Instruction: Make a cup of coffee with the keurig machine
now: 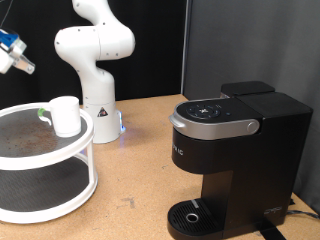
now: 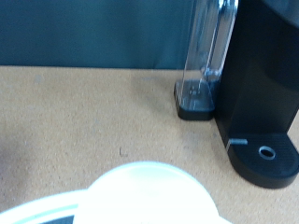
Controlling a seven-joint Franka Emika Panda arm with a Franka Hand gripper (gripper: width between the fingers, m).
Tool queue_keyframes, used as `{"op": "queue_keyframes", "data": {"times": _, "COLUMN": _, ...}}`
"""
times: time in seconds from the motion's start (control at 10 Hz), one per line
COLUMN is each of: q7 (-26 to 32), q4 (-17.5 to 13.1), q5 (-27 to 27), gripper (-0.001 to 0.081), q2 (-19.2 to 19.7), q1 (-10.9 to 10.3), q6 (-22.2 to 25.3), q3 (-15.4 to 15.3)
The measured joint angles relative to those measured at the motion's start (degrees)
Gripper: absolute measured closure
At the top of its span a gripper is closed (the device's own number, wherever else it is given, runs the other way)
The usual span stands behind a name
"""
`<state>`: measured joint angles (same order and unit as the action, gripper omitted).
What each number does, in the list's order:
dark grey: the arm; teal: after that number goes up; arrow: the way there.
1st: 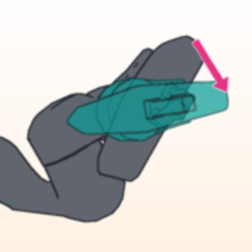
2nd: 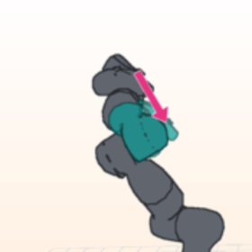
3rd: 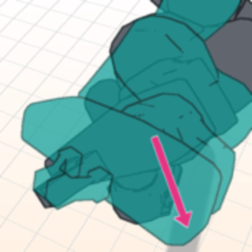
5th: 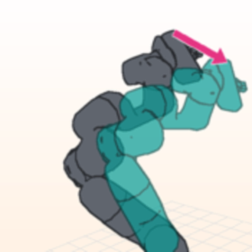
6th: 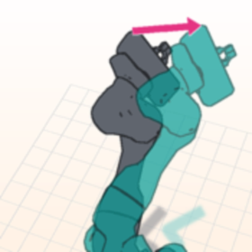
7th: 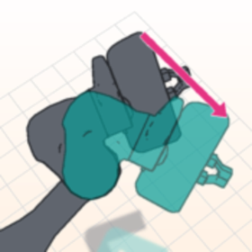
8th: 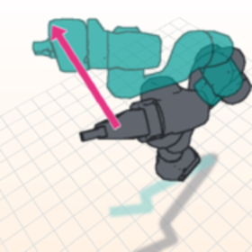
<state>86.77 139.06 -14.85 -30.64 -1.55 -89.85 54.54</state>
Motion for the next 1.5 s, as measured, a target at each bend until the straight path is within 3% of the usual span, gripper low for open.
{"op": "queue_keyframes", "data": {"times": 0.3, "q7": 2.76, "q4": 1.63, "q5": 0.23, "gripper": 0.0801, "q2": 2.75, "q1": -0.18, "q6": -3.18, "q3": 1.22}}
{"op": "queue_keyframes", "data": {"times": 0.4, "q7": 3.69, "q4": 2.14, "q5": 0.23, "gripper": 0.0580, "q2": 3.52, "q1": -0.24, "q6": -4.00, "q3": 1.54}}
{"op": "queue_keyframes", "data": {"times": 0.5, "q7": 4.30, "q4": 2.73, "q5": 0.23, "gripper": 0.0580, "q2": 4.28, "q1": -0.43, "q6": -4.95, "q3": 1.84}}
{"op": "queue_keyframes", "data": {"times": 0.6, "q7": 4.77, "q4": 3.44, "q5": 0.22, "gripper": 0.0404, "q2": 5.04, "q1": -0.58, "q6": -6.06, "q3": 1.91}}
{"op": "queue_keyframes", "data": {"times": 0.7, "q7": 5.27, "q4": 4.32, "q5": 0.21, "gripper": 0.0404, "q2": 5.75, "q1": -0.80, "q6": -7.61, "q3": 1.92}}
{"op": "queue_keyframes", "data": {"times": 0.9, "q7": 6.13, "q4": 6.17, "q5": -0.02, "gripper": 0.0083, "q2": 7.24, "q1": -1.37, "q6": -11.11, "q3": 1.95}}
{"op": "queue_keyframes", "data": {"times": 1.0, "q7": 6.55, "q4": 6.94, "q5": -0.29, "gripper": 0.0083, "q2": 8.07, "q1": -1.72, "q6": -12.63, "q3": 2.02}}
{"op": "queue_keyframes", "data": {"times": 1.1, "q7": 7.09, "q4": 7.44, "q5": -0.78, "gripper": 0.0012, "q2": 8.95, "q1": -2.15, "q6": -13.65, "q3": 2.17}}
{"op": "queue_keyframes", "data": {"times": 1.5, "q7": 9.56, "q4": 8.10, "q5": -3.72, "gripper": 0.0000, "q2": 11.85, "q1": -3.79, "q6": -15.40, "q3": 3.11}}
